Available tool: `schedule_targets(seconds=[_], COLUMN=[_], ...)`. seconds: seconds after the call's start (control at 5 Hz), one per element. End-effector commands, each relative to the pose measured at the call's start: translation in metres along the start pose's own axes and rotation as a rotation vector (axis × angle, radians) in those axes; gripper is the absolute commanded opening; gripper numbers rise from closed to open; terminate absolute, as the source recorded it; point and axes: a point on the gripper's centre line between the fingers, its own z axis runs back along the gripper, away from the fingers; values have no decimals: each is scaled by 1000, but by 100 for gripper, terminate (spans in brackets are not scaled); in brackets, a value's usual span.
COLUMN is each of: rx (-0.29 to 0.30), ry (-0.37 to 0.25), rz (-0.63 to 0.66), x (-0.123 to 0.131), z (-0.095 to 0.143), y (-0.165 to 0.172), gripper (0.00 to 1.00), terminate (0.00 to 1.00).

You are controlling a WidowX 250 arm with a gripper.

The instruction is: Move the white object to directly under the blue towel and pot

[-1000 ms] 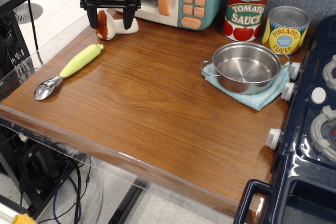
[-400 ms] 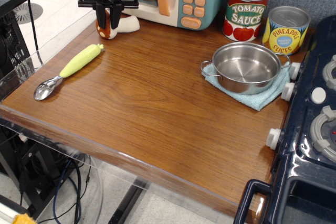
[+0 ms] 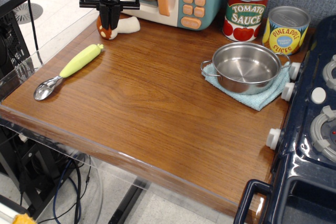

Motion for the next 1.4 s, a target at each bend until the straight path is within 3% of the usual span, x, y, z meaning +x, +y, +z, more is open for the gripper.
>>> schedule_targets(seconds=[0.0,0.4,0.6,0.8,1.2], rx=[-71,-204,-252,-320,-442], ry=[-142,-252,-260,-248,-128], rz=[-43,-118,-206,-341,-613], x=[0,-17,-36,-68,-138], z=[58,103,114,124,124], y=[6,2,-5,-15,-47], gripper=[0,0,0,0,0], terminate=[0,0,0,0,0])
